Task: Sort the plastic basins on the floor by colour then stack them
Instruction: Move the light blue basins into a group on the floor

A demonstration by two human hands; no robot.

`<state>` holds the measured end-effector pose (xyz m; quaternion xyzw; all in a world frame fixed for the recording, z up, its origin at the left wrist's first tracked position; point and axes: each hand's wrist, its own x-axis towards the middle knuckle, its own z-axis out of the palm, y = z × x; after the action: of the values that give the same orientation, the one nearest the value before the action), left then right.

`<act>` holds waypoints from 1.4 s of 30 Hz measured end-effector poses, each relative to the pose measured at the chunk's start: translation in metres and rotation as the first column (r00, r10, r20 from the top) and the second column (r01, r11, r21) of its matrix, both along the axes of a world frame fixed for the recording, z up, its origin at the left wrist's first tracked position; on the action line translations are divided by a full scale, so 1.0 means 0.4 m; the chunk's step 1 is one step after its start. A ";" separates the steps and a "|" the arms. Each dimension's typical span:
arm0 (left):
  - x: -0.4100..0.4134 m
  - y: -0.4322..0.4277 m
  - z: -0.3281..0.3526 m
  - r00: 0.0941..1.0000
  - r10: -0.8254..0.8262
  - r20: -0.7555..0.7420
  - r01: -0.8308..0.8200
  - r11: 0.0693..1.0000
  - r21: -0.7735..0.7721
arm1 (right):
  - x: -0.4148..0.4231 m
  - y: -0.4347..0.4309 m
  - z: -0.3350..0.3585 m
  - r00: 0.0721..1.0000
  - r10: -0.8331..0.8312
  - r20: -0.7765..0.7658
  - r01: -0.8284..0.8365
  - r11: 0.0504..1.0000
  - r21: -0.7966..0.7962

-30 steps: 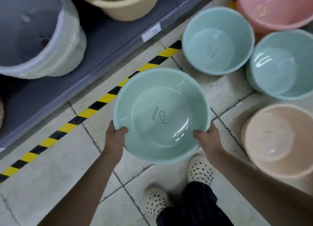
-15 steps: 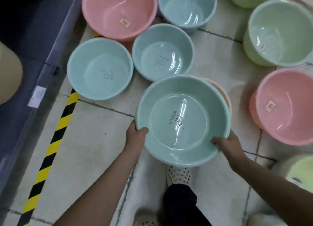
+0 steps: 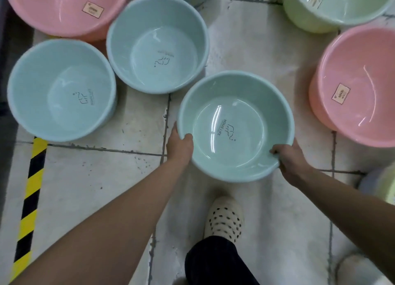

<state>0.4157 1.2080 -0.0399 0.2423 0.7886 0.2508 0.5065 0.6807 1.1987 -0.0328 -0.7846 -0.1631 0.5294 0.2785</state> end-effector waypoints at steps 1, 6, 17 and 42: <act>0.000 0.000 -0.012 1.000 -0.022 -0.017 0.022 0.999 -0.024 | -0.004 -0.004 -0.013 1.000 0.002 0.005 -0.002 1.000 0.000; -0.017 0.000 -0.026 1.000 0.015 0.002 -0.014 0.984 -0.180 | -0.024 -0.024 -0.019 1.000 -0.017 0.006 0.018 0.988 -0.152; -0.119 0.021 0.477 0.949 0.259 0.178 -0.215 0.948 -0.234 | -0.116 0.000 0.468 0.993 0.115 0.013 -0.110 0.977 -0.184; -1.011 0.046 0.590 0.802 0.588 0.103 -0.561 0.801 -0.208 | -1.022 0.343 0.562 0.897 0.402 -0.184 -0.440 0.852 -0.285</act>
<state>0.0113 1.2262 0.1960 -0.0733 0.7991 0.3446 0.4872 0.2717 1.3359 0.1921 -0.7317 -0.2264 0.6421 0.0342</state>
